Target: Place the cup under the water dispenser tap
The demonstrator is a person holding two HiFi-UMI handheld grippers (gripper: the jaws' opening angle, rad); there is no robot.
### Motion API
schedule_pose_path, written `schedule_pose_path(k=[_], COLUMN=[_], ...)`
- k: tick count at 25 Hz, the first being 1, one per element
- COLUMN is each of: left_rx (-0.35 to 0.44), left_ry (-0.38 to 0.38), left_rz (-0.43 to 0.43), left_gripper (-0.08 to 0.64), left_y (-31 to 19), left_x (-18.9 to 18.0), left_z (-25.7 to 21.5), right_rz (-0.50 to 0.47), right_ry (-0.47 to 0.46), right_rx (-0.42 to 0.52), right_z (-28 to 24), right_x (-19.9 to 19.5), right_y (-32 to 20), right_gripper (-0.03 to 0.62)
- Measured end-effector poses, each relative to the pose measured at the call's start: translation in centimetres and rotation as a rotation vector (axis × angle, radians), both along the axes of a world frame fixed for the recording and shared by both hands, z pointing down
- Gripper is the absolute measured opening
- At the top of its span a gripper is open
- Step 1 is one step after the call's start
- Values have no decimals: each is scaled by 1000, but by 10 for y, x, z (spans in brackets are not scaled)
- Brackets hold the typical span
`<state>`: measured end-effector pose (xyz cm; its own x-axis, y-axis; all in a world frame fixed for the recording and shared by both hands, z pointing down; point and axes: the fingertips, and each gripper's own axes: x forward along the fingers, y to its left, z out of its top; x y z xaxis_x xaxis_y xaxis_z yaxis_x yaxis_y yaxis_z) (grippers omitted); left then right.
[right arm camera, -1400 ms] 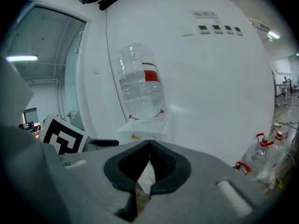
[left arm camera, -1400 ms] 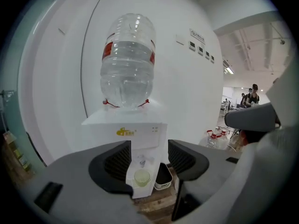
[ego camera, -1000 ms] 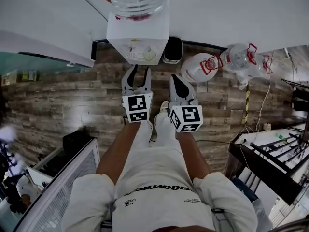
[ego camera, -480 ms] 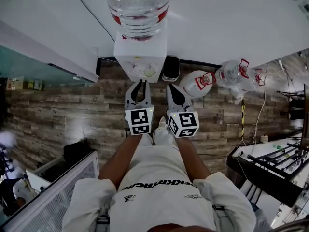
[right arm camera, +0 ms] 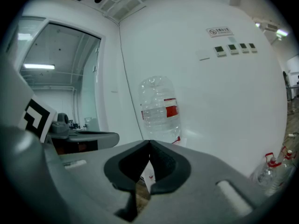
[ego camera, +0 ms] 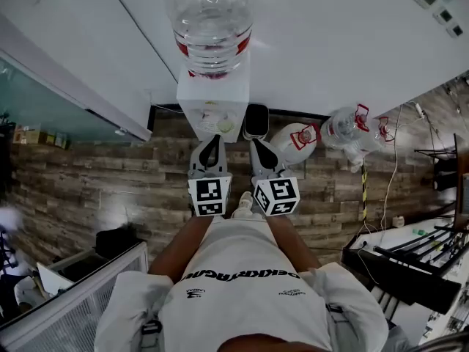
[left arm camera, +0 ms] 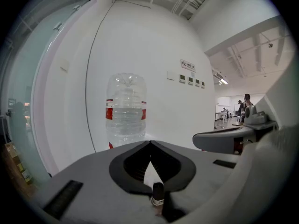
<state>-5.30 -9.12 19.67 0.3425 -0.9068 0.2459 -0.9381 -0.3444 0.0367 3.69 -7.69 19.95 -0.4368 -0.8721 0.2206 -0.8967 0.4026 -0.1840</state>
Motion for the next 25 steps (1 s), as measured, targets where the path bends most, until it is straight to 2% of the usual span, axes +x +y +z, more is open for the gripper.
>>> schedule_pose_path(k=[9,15,25], left_rx=[31,41,37], left_ry=[-8,-3,12], left_rz=[39,52,52], left_gripper=[-2,-2,-2], left_y=[20,23,28], left_x=[9,15,15], left_z=[-20,-19,-15], right_rz=[-8,-27,-39], right_ry=[-5,0,-7], right_rx=[10,43,41], right_z=[-16,-23,-20], right_x=[11,6,6], right_y=[12,13,15], right_gripper=[-3,-3,-3])
